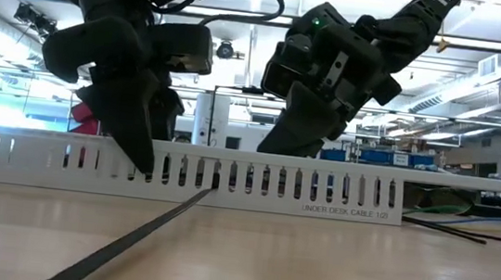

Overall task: Ziptie cables
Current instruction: Close the lid on the cable duct

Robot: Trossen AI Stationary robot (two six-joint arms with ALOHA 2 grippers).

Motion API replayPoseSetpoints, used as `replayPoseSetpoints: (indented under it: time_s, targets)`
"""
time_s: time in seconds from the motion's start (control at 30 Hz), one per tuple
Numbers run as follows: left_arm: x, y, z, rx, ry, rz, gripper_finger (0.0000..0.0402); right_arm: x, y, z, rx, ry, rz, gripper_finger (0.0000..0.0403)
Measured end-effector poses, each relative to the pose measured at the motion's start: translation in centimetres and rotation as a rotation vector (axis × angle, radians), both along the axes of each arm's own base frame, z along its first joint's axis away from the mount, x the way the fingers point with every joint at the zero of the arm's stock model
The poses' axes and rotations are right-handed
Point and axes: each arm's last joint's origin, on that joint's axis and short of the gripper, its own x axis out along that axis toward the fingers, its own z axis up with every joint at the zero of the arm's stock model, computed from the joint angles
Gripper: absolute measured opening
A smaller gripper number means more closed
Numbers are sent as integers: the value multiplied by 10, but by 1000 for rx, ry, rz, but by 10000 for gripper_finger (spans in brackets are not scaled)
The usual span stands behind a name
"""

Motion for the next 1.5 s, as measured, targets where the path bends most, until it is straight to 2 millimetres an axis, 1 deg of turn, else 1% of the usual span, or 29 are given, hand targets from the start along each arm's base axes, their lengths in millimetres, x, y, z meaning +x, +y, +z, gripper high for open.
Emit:
replayPoseSetpoints:
  time_s: [0.17,0.53,0.7,0.87,0.97,1.13,1.23,1.5]
  targets:
    - [-3,1,3,1,18,5,259,-1,0,0,16,12,10,0]
    - [-12,1,-5,-51,98,13,259,-1,0,0,44,22,3,0]
    - [-21,0,-1,-42,145,7,259,-1,-1,0,50,22,-6,0]
    - [-31,-5,5,10,161,18,259,0,-4,0,64,24,-24,0]
    - [-40,-7,3,15,131,38,259,0,-4,0,67,22,-27,0]
    - [-57,-7,-11,-75,38,79,259,0,-4,0,90,26,-39,0]
    - [-58,-8,-15,-108,9,81,259,0,-4,0,100,27,-36,0]
    - [-57,-8,-15,-99,-8,61,248,1,-4,0,111,17,-32,0]
